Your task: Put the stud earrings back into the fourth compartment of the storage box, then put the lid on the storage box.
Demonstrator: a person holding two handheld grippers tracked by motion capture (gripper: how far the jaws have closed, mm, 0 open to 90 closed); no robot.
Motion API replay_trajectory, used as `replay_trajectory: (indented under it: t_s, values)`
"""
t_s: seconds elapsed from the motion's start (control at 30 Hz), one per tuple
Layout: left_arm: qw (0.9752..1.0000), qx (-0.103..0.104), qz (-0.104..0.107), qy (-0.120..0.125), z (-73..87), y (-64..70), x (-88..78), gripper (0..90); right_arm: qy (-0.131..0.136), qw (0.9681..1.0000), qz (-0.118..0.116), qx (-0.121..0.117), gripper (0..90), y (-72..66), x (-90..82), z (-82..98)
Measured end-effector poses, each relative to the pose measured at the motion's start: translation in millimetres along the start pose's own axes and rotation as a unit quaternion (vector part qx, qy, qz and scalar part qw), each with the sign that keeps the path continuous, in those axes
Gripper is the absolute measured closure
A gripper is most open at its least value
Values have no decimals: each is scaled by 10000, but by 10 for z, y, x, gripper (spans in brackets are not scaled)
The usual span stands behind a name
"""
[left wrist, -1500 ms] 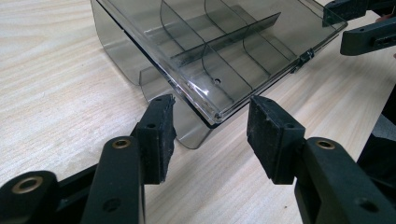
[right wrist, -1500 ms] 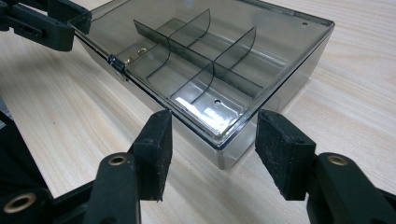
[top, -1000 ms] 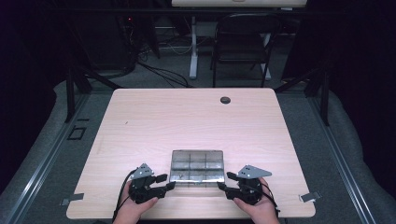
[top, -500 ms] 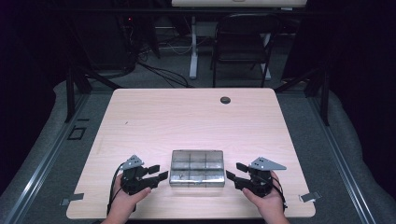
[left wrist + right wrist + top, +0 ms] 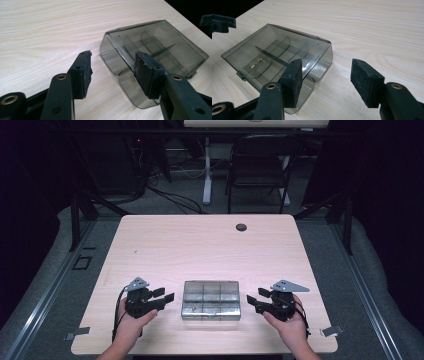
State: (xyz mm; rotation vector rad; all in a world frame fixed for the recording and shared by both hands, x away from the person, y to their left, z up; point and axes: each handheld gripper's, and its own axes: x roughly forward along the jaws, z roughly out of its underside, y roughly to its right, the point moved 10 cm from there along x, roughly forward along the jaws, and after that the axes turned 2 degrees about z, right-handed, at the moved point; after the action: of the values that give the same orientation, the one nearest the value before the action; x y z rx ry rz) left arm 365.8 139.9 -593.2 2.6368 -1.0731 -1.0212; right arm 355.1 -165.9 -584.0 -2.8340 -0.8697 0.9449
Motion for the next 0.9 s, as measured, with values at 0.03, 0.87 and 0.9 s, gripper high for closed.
replay_trajectory:
  t_s: [0.03, 0.87, 0.9]
  values:
    - [10000, -29, -19, 4, -8, -24, 3, 485, 10, 10000, -3, 9, 427, 8, 12, -5]
    - [9986, -218, -489, 1, -25, -388, 134, 484, -18, 9959, 760, 489, 420, 641, 11, 89]
    - [9985, -223, -505, -3, -22, -394, 134, 484, -21, 9956, 793, 506, 420, 663, 11, 103]
